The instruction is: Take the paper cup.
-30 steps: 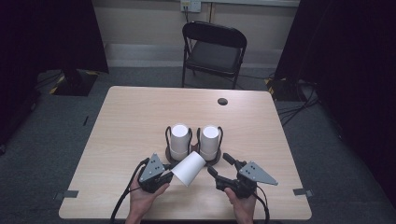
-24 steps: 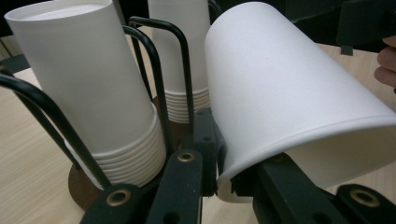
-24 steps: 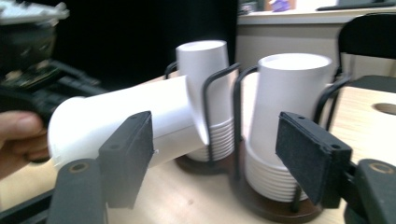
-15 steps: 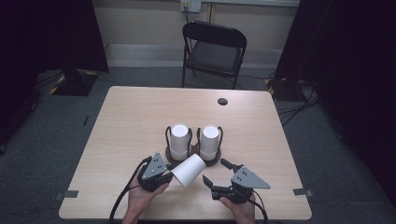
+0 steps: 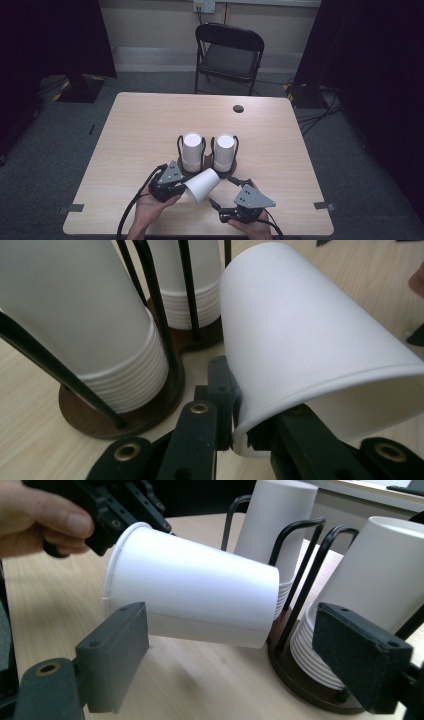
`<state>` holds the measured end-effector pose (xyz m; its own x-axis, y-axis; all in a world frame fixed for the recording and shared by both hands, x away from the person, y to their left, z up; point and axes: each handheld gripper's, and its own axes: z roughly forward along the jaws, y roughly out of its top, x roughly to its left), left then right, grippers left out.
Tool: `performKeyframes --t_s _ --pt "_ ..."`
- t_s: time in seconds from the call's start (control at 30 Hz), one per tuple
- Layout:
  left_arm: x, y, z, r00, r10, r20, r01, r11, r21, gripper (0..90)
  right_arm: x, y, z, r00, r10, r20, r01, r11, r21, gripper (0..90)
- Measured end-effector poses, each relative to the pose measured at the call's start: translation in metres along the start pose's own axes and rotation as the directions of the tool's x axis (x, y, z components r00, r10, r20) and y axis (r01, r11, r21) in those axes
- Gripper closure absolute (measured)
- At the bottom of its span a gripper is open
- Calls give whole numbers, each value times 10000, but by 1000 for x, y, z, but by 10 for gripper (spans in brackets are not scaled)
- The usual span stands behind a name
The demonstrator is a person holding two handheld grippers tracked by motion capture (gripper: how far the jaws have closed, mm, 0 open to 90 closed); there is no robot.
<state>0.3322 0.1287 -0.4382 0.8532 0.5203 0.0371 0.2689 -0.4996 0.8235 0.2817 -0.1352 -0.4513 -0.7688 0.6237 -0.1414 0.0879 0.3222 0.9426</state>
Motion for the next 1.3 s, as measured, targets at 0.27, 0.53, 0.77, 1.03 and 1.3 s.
performKeyframes --t_s 0.27,0.53,0.77,1.03,1.3 --pt "3 1 5 9996 -171 210 154 9967 800 839 12 -8 10 9956 -934 -67 937 9940 567 157" --pt "3 7 5 9996 -18 293 -20 9915 1302 839 18 -4 14 9887 -1472 -281 1490 9857 793 164" --pt "1 7 12 9977 -223 636 111 9853 1706 839 22 -6 15 9776 -2073 -355 2099 9722 1040 202" --pt "2 13 13 9960 -328 829 154 9792 2022 838 27 -8 18 9604 -2780 -177 2781 9533 1175 172" --pt "3 15 13 9950 -618 782 452 9791 1984 839 30 -7 22 9431 -3325 -29 3306 9365 1174 140"
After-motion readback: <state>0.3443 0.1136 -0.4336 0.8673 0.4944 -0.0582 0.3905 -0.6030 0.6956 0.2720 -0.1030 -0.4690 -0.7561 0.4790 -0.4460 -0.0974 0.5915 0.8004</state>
